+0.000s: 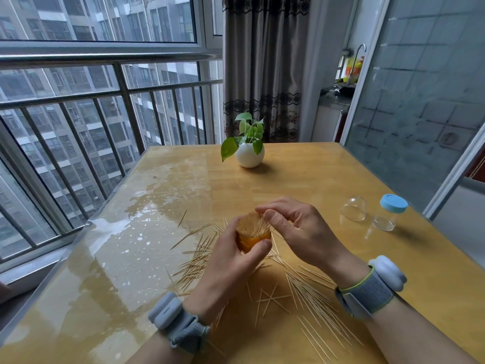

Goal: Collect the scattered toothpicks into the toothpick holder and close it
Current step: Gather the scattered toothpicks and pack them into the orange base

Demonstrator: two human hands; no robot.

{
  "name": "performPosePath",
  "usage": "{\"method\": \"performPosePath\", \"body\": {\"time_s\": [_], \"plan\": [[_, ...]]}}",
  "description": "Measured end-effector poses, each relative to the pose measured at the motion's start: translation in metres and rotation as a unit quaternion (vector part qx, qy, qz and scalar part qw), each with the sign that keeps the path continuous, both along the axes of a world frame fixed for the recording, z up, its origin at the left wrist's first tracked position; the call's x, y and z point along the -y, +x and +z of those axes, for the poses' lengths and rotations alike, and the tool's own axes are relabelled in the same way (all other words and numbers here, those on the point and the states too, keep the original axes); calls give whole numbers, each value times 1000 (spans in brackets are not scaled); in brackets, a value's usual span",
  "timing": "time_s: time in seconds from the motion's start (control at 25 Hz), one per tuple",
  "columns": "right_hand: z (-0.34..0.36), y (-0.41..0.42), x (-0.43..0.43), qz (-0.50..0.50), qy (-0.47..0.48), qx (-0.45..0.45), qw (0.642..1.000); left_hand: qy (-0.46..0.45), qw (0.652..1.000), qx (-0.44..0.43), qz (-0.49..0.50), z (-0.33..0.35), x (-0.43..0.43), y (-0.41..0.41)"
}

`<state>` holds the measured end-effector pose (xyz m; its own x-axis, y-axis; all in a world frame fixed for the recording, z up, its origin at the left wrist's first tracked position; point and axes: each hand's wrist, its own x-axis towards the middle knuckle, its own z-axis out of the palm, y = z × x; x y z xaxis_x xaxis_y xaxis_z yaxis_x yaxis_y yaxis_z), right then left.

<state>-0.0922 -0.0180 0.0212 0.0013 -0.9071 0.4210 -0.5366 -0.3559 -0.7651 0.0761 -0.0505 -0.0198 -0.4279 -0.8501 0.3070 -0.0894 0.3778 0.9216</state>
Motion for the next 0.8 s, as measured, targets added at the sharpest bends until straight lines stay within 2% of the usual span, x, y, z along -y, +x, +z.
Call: {"method": "performPosePath", "body": {"time_s": [0.12,0.24,0.32,0.44,0.56,0.68,0.8], "plan": [[3,1,0,23,67,81,994,3,1000,-2,-1,1,1,1],[5,-3,2,18,130,86,988,-2,1000,-3,4,0,1,1],[1,-1,0,35,160,52,985,-7,1000,2,10,-1,2,1],[-5,7,-3,30,144,-32,989,-34,999,39,3,-1,-1,0],[0,15,-7,21,135,-73,988,-63,993,81,-54,1,-7,-1],[3,24,-9,53,156,-173,971,-105,984,120,-84,2,-11,-2],[14,12,-12,38,178,-177,967,-79,994,77,-14,1,-5,-1]]}}
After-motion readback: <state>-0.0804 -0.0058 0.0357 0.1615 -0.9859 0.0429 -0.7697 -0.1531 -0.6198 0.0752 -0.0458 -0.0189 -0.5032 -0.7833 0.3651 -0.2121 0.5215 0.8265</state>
